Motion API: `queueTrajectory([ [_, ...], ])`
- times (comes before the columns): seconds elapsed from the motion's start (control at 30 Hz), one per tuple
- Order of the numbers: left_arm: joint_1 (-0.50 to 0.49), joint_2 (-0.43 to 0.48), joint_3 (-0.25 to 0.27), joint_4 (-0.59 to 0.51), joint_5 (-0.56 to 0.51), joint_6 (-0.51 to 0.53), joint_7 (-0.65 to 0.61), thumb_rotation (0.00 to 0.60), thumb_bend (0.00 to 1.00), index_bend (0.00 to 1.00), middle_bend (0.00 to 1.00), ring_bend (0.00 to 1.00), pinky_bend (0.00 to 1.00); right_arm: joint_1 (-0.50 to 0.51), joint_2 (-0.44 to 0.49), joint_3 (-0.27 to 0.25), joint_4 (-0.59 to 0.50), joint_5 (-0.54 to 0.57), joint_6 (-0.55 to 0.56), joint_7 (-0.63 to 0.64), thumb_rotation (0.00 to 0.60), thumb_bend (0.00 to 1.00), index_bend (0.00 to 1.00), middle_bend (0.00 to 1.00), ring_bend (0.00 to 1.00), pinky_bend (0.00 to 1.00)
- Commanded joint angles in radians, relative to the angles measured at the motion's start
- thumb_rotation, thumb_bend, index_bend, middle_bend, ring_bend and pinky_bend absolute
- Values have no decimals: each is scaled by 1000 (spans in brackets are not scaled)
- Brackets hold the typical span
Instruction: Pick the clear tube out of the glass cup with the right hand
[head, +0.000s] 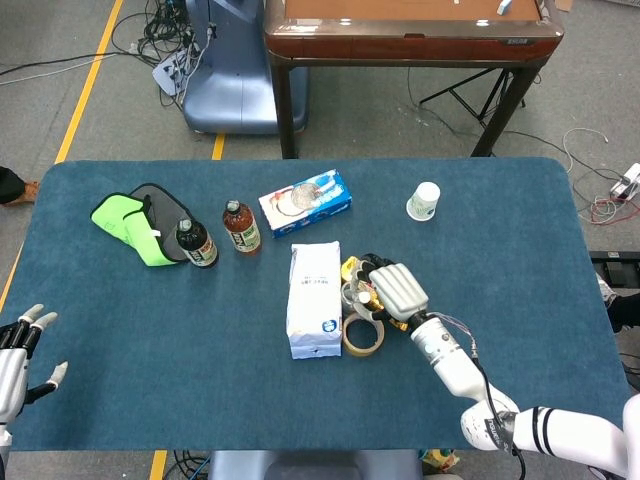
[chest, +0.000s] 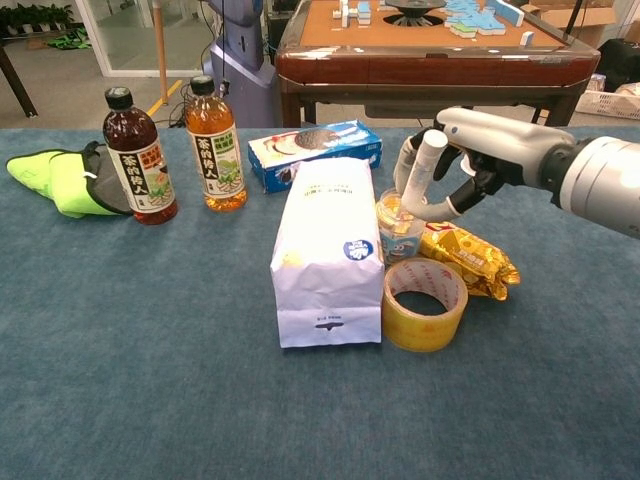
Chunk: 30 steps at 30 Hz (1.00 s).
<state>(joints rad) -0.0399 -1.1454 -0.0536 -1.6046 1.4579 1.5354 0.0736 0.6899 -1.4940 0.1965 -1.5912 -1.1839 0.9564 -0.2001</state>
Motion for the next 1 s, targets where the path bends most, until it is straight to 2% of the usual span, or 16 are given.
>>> queueTrajectory([
  [0.03,0,-2,0,2,0,-1,0,600,297,182,91,165,141,-1,0,-1,0,2,3,-1,600,419,515,337,162,274],
  [0.3,-2,-3,-2,3,2,-3,2,600,297,182,89,165,141,-4,-4,2,4,10,26,-6,600,456,577,369,194,274],
  [0.5,-5,0,-4,-2,2,-5,5,600,297,182,89,165,141,-12,3,20,-13,8,46,39,600,473,605,388,220,274],
  [0.77,-6,3,-3,-10,2,-7,13,600,297,182,89,165,141,-34,35,73,-76,-10,84,182,600,501,646,423,244,274],
  [1.0,-10,2,-1,-18,5,-14,22,600,297,181,89,165,141,-61,61,123,-136,-7,113,338,600,506,671,475,323,276],
])
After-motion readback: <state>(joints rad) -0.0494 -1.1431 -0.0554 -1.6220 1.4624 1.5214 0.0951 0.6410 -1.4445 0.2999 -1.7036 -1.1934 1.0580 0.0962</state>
